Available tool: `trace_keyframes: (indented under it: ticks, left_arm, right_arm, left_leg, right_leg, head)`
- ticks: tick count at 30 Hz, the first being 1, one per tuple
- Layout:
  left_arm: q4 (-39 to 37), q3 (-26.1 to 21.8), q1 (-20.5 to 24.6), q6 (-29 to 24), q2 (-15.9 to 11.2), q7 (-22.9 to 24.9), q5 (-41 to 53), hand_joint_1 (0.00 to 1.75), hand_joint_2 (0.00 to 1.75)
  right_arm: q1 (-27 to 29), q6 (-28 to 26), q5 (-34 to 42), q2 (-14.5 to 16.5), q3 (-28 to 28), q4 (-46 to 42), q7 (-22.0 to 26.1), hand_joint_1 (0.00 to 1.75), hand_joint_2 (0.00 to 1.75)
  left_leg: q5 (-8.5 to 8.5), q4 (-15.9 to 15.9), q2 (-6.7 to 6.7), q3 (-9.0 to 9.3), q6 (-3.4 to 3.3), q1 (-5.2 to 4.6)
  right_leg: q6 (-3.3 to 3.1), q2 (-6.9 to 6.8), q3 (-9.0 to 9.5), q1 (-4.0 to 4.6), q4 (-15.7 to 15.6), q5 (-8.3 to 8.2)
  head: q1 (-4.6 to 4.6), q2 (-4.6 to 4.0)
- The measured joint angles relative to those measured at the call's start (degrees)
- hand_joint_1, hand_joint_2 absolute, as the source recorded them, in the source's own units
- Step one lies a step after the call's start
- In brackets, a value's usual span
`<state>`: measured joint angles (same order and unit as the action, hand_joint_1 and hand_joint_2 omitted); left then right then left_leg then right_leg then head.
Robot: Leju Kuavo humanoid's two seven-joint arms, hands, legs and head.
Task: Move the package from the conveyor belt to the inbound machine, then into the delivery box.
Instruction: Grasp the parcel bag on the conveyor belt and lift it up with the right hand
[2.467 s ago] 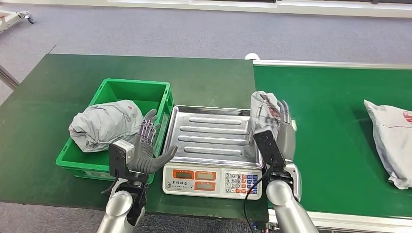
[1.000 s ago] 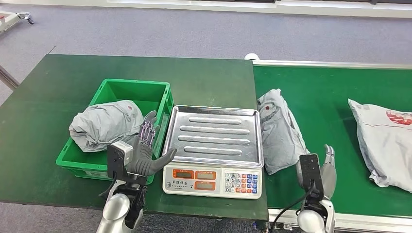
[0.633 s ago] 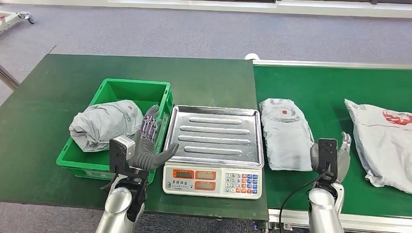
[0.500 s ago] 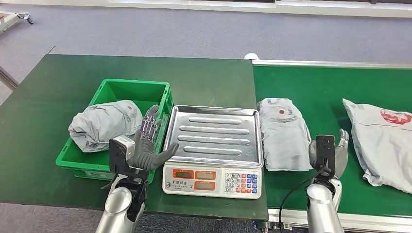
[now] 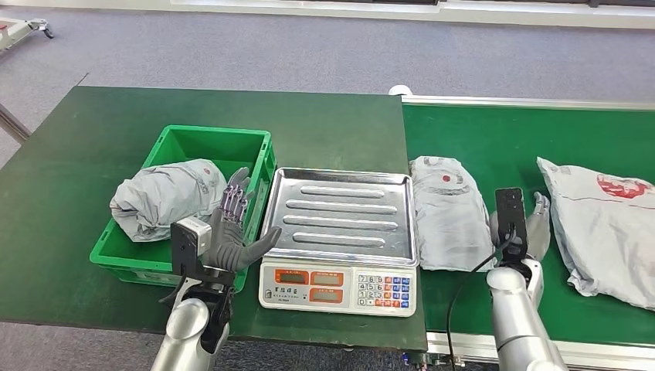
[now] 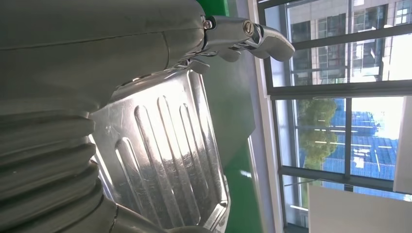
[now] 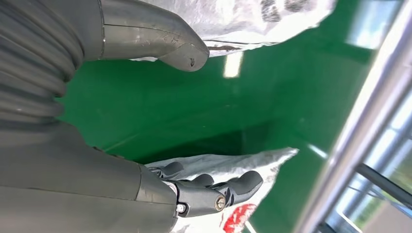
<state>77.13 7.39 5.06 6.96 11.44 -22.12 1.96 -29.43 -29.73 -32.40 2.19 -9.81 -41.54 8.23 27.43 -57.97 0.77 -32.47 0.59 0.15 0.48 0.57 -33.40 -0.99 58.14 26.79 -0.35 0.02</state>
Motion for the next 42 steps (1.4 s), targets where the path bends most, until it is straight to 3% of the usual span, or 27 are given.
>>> trace_keyframes:
  ticks: [7, 11, 28, 34, 42]
  left_arm:
    - [0.4, 0.0, -0.1, -0.4, -0.3, 0.0, -0.1, 0.0, 1.75]
    - [0.8, 0.0, -0.1, -0.4, -0.4, -0.1, -0.3, 0.0, 1.75]
    - [1.3, 0.0, -0.2, -0.5, -1.2, -0.2, -0.8, 0.0, 1.75]
    - [1.9, 0.0, -1.3, -0.8, -1.6, -0.8, -1.3, 0.0, 1.75]
    - [2.5, 0.0, -2.1, -0.9, -2.1, -1.4, -1.8, 0.0, 1.75]
  right_arm:
    - [-8.3, 2.9, -8.0, -2.0, 3.3, 11.3, -8.5, 0.0, 1.75]
    - [-10.7, 6.4, -9.6, -2.2, 5.1, 15.2, -10.7, 0.0, 1.75]
    - [-11.2, 16.0, -9.9, -1.8, 6.4, 21.0, -11.3, 0.0, 1.75]
    - [-9.6, 16.8, -13.7, -0.3, 8.7, 21.4, -11.5, 0.0, 1.75]
    - [-7.0, 16.2, -15.0, 0.7, 11.2, 21.4, -8.5, 0.0, 1.75]
  left_leg:
    - [-0.01, 0.0, 0.0, 0.0, 0.0, 0.0]
    - [-0.01, 0.0, 0.04, -0.01, 0.0, 0.0]
    - [-0.01, 0.0, 0.07, -0.05, 0.0, 0.0]
    - [-0.01, 0.0, 0.07, -0.06, 0.0, 0.01]
    - [-0.01, 0.0, 0.07, -0.06, 0.0, 0.01]
  right_leg:
    - [-0.01, 0.0, -0.01, 0.0, 0.0, -0.02]
    - [-0.02, -0.01, -0.01, 0.01, 0.0, -0.02]
    - [-0.01, -0.04, -0.01, 0.01, 0.0, -0.02]
    - [-0.02, -0.03, -0.03, 0.02, 0.0, -0.01]
    - [-0.01, -0.04, -0.02, 0.01, 0.0, -0.01]
  head:
    - [0.0, 0.0]
    - [0.0, 0.0]
    - [0.0, 0.0]
    - [0.0, 0.0]
    - [0.0, 0.0]
